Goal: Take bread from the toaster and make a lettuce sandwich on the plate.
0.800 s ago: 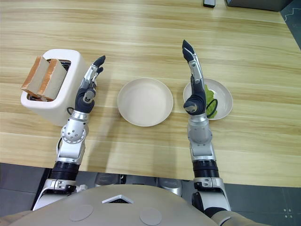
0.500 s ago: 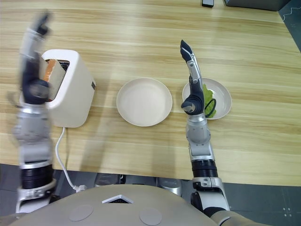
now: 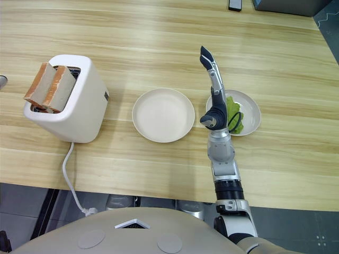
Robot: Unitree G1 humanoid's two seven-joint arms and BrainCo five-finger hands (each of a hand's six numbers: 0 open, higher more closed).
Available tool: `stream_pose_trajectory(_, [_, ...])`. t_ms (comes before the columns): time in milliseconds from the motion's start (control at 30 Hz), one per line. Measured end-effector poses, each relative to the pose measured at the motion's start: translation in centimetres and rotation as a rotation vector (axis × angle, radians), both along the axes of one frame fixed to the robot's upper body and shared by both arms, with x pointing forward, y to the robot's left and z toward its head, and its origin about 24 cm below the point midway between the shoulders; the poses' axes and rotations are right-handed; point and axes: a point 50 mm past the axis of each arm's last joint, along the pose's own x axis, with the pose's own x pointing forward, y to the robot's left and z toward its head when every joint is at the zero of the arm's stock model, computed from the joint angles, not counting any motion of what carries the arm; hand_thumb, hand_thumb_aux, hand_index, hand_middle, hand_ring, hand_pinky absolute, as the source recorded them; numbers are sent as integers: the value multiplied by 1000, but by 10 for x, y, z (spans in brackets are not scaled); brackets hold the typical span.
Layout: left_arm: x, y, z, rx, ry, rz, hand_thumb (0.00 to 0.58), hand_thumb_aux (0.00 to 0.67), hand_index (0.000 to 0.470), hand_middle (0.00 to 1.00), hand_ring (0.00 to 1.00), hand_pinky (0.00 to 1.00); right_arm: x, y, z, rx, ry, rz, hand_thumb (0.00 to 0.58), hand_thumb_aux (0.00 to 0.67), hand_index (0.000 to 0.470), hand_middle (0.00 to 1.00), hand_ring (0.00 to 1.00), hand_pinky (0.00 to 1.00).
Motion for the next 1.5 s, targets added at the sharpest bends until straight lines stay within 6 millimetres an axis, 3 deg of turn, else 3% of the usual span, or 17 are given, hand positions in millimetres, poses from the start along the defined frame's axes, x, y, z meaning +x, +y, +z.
stream_pose_trajectory(167, [5, -7, -30, 12, 148, -24, 0, 0, 0, 0, 0, 0, 0, -2, 0, 4, -1, -7, 0, 0, 0, 0, 0, 0])
stream_pose_trajectory(333, [7, -10, -41, 17, 195, -37, 0, 0, 0, 0, 0, 0, 1, -7, 1, 38, 6, -17, 0, 0, 0, 0, 0, 0])
stream_pose_trajectory(367, [7, -10, -41, 20, 195, -38, 360, 257, 177, 0, 0, 0, 2, -8, 2, 47, 7, -22, 0, 0, 0, 0, 0, 0])
stream_pose_trajectory(400, [7, -10, -42, 22, 196, -40, 580, 670, 460, 0, 0, 0, 4, -11, 1, 64, 15, -27, 0, 0, 0, 0, 0, 0])
stream_pose_trajectory(533, [10, -10, -39, 29, 160, -40, 580, 670, 460, 0, 0, 0, 10, -25, 1, 119, 54, -54, 0, 0, 0, 0, 0, 0])
stream_pose_trajectory(633, [11, -10, -34, 35, 115, -40, 580, 670, 460, 0, 0, 0, 13, -47, 10, 67, 36, -112, 0, 0, 0, 0, 0, 0])
stream_pose_trajectory(733, [14, -14, -28, 39, 73, -63, 580, 670, 460, 0, 0, 0, 21, -69, 23, -147, 15, -182, 0, 0, 0, 0, 0, 0])
stream_pose_trajectory(900, [15, -21, -25, 24, 16, -69, 580, 670, 460, 0, 0, 0, 35, -111, 20, -520, 139, -330, 0, 0, 0, 0, 0, 0])
stream_pose_trajectory(933, [16, -24, -24, 12, -14, -72, 580, 670, 460, 427, 427, 427, 36, -120, 17, -571, 173, -361, 0, 0, 0, 0, 0, 0])
stream_pose_trajectory(967, [17, -27, -20, 10, -42, -81, 580, 670, 460, 1000, 1000, 1000, 36, -128, 16, -607, 202, -386, 0, 0, 0, 0, 0, 0])
stream_pose_trajectory(1067, [22, -40, 9, 5, -230, -130, 580, 670, 460, 1000, 1000, 1000, 39, -150, 13, -695, 272, -461, 0, 0, 0, 0, 0, 0])
stream_pose_trajectory(1167, [24, -63, 52, 41, -452, -234, 580, 670, 460, 1000, 1000, 1000, 43, -162, 6, -839, 333, -498, 0, 0, 0, 0, 0, 0])
stream_pose_trajectory(1267, [22, -91, 75, 43, -579, -360, 580, 670, 460, 1000, 1000, 1000, 45, -172, -15, -1013, 418, -529, 0, 0, 0, 0, 0, 0])
stream_pose_trajectory(1367, [30, -128, 61, -88, -522, -514, 580, 670, 460, 1000, 1000, 1000, 45, -179, -41, -1177, 502, -558, 0, 0, 0, 0, 0, 0])
stream_pose_trajectory(1500, [40, -174, 29, -328, -343, -698, 580, 670, 460, 1000, 1000, 1000, 48, -185, -53, -1259, 539, -588, 0, 0, 0, 0, 0, 0])
